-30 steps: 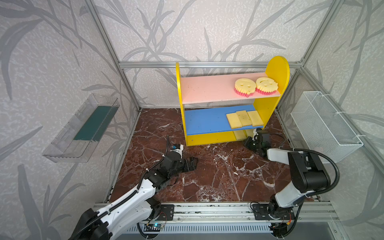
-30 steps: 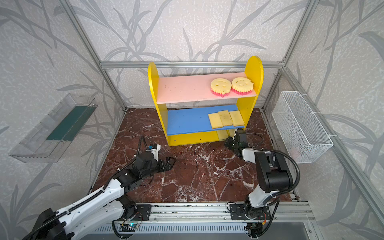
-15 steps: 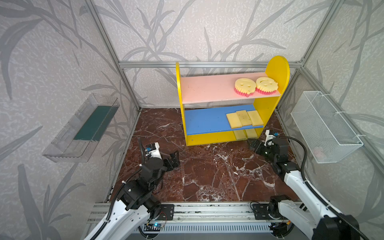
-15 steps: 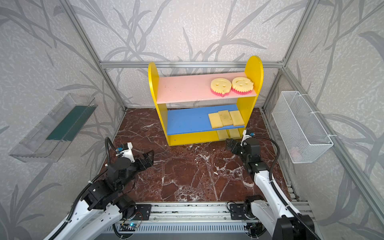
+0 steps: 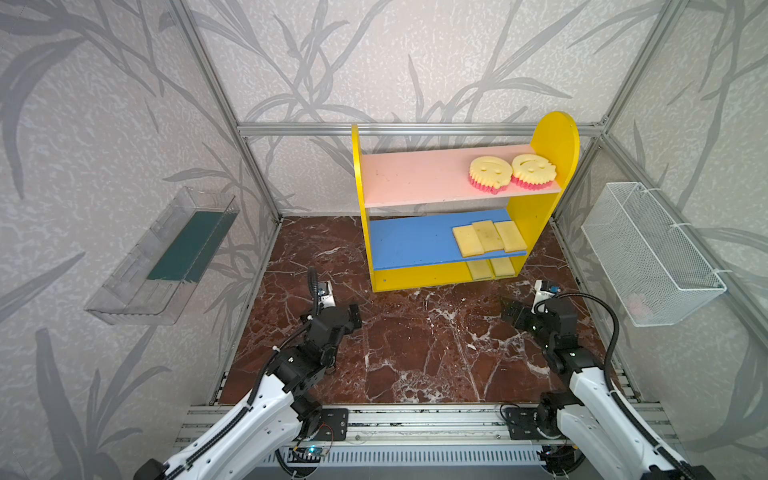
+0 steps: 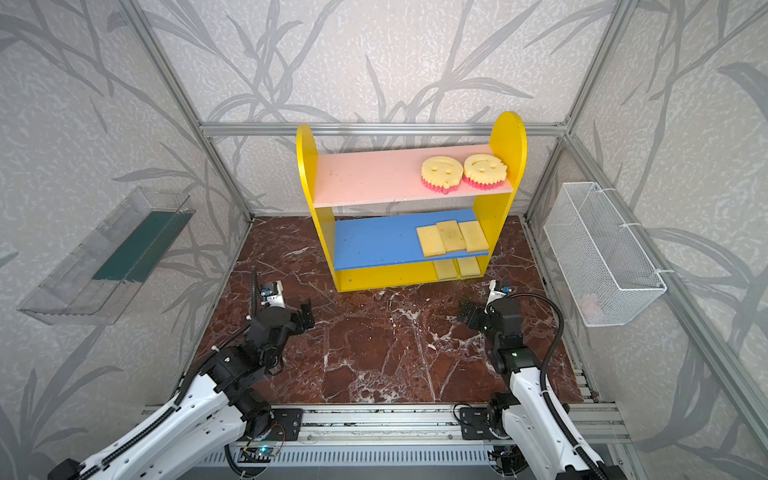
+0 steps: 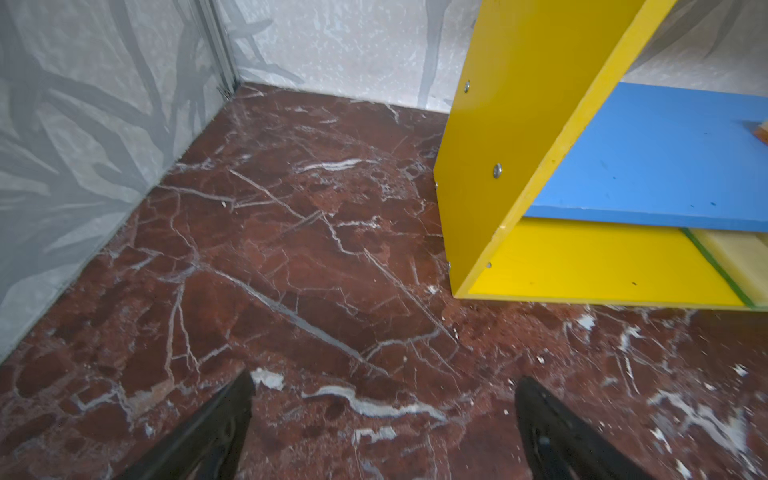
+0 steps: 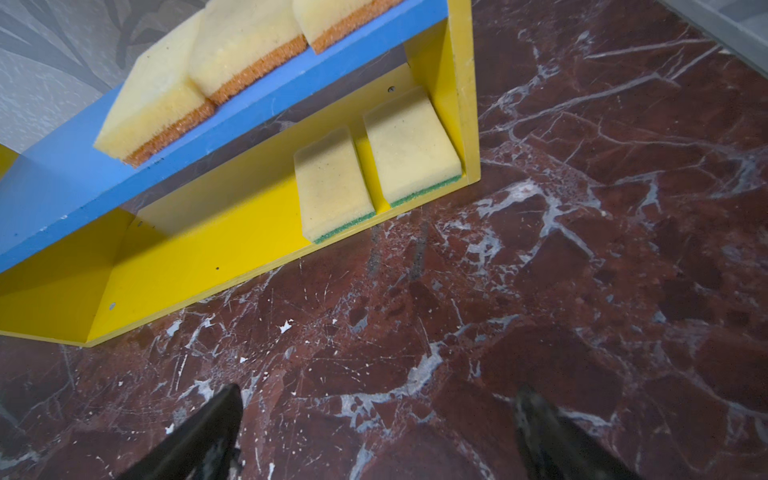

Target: Place and organize the cleaning sponges onto the shelf

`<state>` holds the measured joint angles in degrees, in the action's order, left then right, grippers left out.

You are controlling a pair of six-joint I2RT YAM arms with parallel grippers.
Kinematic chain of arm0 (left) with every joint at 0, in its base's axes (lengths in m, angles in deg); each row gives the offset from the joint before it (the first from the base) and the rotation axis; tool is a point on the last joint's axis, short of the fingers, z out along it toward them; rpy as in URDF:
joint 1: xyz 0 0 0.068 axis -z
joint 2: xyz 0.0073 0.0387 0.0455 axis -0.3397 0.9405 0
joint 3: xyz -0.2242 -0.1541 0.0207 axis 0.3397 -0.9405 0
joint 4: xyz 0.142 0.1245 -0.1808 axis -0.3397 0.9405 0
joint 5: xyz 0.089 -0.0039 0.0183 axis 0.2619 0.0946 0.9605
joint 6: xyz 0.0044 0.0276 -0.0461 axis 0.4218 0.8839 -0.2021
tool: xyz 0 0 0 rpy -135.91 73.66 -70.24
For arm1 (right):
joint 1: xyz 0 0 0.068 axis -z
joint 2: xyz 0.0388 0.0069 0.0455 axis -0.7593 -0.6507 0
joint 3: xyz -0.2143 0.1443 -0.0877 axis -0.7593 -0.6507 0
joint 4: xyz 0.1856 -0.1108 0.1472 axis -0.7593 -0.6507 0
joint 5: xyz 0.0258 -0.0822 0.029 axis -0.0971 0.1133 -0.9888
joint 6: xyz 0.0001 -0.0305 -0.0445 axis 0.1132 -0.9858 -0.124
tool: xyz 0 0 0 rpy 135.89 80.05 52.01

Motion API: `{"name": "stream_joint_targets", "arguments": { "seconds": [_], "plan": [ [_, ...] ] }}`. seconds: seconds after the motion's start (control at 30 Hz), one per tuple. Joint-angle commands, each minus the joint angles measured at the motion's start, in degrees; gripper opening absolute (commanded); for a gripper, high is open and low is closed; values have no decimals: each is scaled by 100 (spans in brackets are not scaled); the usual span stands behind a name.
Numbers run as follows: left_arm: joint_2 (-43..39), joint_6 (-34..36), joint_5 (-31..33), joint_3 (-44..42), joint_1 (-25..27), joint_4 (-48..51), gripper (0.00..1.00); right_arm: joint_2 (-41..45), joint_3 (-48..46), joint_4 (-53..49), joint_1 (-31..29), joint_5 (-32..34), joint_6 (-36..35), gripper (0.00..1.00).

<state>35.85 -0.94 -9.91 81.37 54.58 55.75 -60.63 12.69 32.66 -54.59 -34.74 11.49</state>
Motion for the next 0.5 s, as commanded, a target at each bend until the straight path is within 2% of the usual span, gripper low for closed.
{"name": "stream_joint_targets", "arguments": {
  "seconds": [0.0,0.1,0.27,0.37,0.47],
  "plan": [
    [344,1074,816,-259,-131,-1638,99,236,-164,870,18,533,-385,99],
    [1035,1273,833,-334,-648,-2445,99,70,-86,1002,18,985,-618,99],
    [2108,855,219,155,-1911,-2278,99,-570,124,1374,18,1098,-1286,99],
    [2630,1892,-87,306,-2202,-2868,99,-993,-178,2230,18,1202,-1465,99],
    [2924,1803,-397,474,-2605,-2574,99,-1550,-396,3062,17,1232,-1548,99]
  ]
}}
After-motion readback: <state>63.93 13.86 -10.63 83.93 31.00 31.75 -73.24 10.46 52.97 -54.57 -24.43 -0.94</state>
